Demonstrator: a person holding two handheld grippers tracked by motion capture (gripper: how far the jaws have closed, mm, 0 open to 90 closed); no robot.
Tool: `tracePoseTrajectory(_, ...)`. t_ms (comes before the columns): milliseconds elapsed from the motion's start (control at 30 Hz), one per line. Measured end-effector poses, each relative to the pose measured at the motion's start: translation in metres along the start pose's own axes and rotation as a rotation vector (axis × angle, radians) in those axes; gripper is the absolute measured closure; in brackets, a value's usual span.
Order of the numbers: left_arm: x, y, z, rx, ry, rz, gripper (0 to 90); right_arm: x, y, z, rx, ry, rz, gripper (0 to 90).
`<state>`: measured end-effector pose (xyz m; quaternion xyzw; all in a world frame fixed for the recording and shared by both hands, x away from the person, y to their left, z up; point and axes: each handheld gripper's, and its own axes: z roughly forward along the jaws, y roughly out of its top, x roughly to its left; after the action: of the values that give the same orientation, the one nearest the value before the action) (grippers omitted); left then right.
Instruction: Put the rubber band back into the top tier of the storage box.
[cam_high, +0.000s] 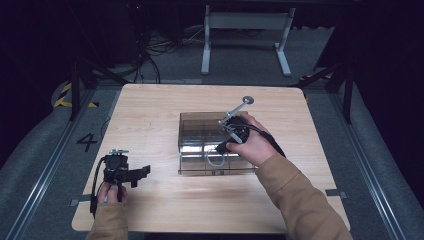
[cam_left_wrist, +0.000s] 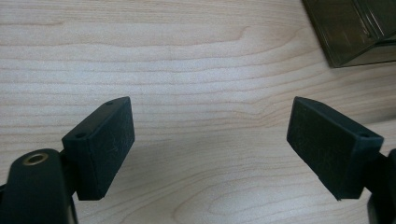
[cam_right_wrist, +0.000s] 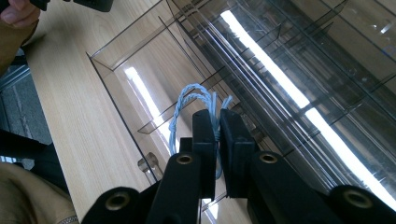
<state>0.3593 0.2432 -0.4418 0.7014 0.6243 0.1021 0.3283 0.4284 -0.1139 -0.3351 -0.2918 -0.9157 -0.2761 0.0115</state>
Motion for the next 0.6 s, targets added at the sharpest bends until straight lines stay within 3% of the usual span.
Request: tracePoseTrajectory(600,-0.0001,0.0001,0.0003,0.003,0.000,0.003,15.9,-0.0011,-0.0043,0.0102,0.033,0.009,0.012,86.0)
